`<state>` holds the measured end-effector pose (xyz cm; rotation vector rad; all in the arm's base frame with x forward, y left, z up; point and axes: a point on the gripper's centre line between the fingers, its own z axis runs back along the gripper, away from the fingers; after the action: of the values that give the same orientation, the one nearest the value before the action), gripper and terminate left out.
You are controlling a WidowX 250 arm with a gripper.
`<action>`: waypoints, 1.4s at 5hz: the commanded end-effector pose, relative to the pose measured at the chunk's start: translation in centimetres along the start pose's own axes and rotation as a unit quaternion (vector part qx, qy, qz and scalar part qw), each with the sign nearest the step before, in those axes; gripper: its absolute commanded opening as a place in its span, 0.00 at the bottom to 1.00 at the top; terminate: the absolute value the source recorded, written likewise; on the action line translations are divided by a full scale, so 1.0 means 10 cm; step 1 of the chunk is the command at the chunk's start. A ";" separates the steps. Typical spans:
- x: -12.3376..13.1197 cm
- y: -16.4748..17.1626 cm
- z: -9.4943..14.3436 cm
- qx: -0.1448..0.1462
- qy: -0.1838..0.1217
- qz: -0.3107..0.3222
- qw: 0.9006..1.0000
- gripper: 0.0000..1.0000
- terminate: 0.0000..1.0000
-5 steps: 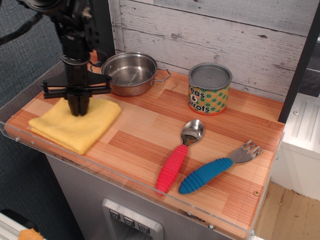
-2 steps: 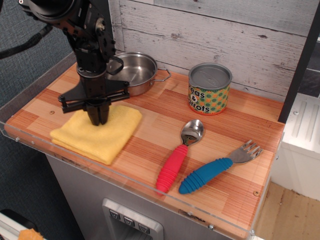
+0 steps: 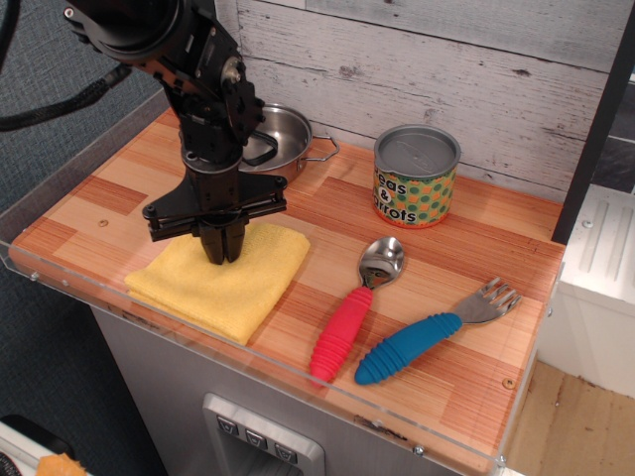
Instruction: Move towel to the left of the red spoon
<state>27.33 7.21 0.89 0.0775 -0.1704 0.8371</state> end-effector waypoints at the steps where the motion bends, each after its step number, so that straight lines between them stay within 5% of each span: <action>1: -0.05 -0.19 0.08 -0.017 -0.017 -0.016 1.000 0.00 0.00; 5: -0.03 -0.23 0.14 0.002 -0.036 -0.013 0.999 0.00 0.00; 6: 0.04 -0.21 0.16 0.010 -0.047 -0.013 0.999 1.00 0.00; 7: 0.09 -0.23 0.25 0.004 -0.072 -0.023 0.997 1.00 0.00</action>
<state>28.40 5.91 1.91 0.1694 -0.2399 0.7797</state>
